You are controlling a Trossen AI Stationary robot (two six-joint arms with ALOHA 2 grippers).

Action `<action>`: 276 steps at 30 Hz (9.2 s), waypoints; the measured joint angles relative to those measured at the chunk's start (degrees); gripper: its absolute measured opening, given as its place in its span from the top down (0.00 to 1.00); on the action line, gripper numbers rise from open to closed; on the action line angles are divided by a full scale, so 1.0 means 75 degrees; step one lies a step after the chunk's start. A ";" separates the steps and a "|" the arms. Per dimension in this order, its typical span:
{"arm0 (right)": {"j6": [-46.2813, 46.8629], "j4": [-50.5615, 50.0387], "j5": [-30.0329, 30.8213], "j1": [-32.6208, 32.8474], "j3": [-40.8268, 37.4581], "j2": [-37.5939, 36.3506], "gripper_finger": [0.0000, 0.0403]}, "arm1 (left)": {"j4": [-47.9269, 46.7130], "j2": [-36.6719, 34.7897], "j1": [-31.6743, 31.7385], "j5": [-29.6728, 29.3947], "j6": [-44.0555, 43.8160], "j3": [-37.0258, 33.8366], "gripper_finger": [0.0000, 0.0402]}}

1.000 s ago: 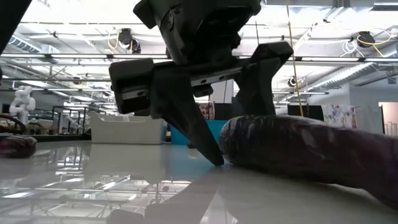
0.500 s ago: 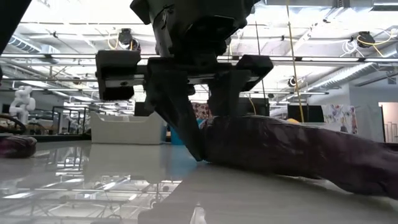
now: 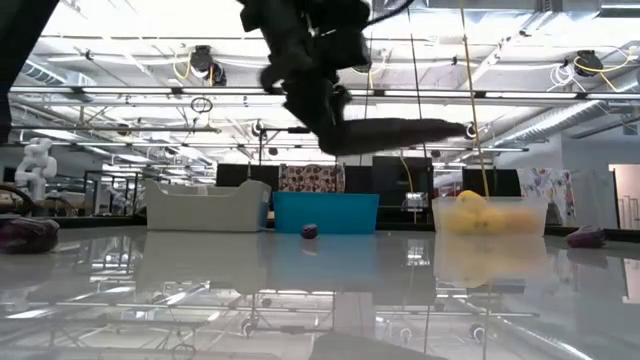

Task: Sort produce into baskets
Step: Put the eggplant into the blue bin

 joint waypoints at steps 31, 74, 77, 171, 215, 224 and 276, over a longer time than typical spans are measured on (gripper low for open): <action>0.0233 0.0000 -0.0008 -0.0102 0.0000 0.0000 0.37 | 0.0127 -0.0488 0.2947 -0.1333 -0.0900 -0.0539 0.46; -0.0189 0.0000 -0.0110 -0.0344 0.0000 0.0000 0.37 | -0.0354 0.1013 0.0345 -0.1623 -1.0091 -0.0539 0.44; -0.0187 0.0000 -0.0110 -0.0344 0.0000 0.0000 0.37 | -0.0318 0.1164 0.0345 -0.1623 -1.0086 -0.0539 0.44; -0.0806 0.0187 -0.0105 -0.0327 -0.0001 0.0003 0.37 | -0.2214 -0.1738 0.1079 0.0591 -0.5171 -0.0519 0.64; -0.2853 0.0208 -0.0125 -0.1052 0.0000 0.0003 0.37 | -0.0130 -0.1814 -0.5003 -0.0960 -0.5894 -0.4031 0.60; -0.2687 0.0256 -0.0143 -0.1067 -0.0002 0.0003 0.37 | 0.0285 -0.1814 -0.5000 -0.1084 -0.5803 -0.4301 0.41; -0.0041 0.0003 -0.0440 -0.1127 -0.0053 0.0006 0.37 | 0.5603 -0.2843 0.1201 -0.1174 -0.5254 -0.4287 0.78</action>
